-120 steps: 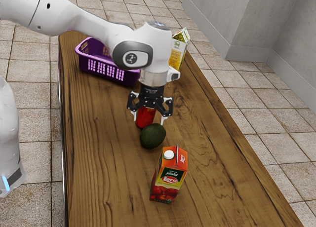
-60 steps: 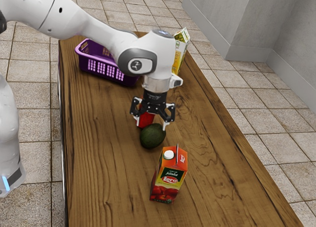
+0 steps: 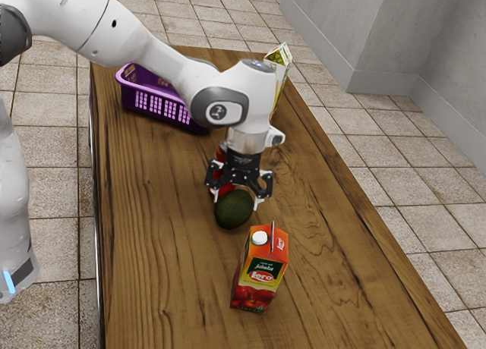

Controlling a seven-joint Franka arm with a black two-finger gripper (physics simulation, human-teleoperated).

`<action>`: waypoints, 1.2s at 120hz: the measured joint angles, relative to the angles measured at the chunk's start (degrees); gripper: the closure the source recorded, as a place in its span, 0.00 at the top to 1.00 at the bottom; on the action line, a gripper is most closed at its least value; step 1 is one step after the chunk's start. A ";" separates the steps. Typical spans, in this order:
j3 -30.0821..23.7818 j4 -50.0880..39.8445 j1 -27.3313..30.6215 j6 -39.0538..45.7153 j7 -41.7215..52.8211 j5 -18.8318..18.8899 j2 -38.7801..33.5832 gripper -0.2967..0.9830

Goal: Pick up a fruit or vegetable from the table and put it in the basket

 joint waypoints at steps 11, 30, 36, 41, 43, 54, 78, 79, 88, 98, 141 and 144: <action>0.00 0.17 0.00 0.31 0.05 -0.26 0.84 0.77; 0.00 0.95 0.00 0.72 0.12 -0.47 2.74 0.77; -0.01 1.01 -0.01 0.92 0.13 -0.51 3.30 0.77; -0.05 1.10 0.01 1.07 0.15 -0.54 3.65 0.77; -0.06 1.18 0.00 1.13 0.15 -0.56 3.78 0.77; -0.07 1.35 -0.02 1.46 0.14 -1.11 4.18 0.72; -0.06 1.40 -0.14 1.68 -0.34 -1.25 3.91 0.59; -0.06 1.39 -0.15 1.69 -0.36 -1.25 3.89 0.59; -0.18 1.85 -0.40 1.76 -0.48 -0.88 3.82 0.60; -0.76 2.79 -0.82 1.82 -0.84 -0.10 3.77 0.60; -1.96 11.11 -2.23 1.33 -2.82 10.46 -1.33 0.59; -1.88 11.40 -2.27 1.15 -2.92 11.48 -1.97 0.59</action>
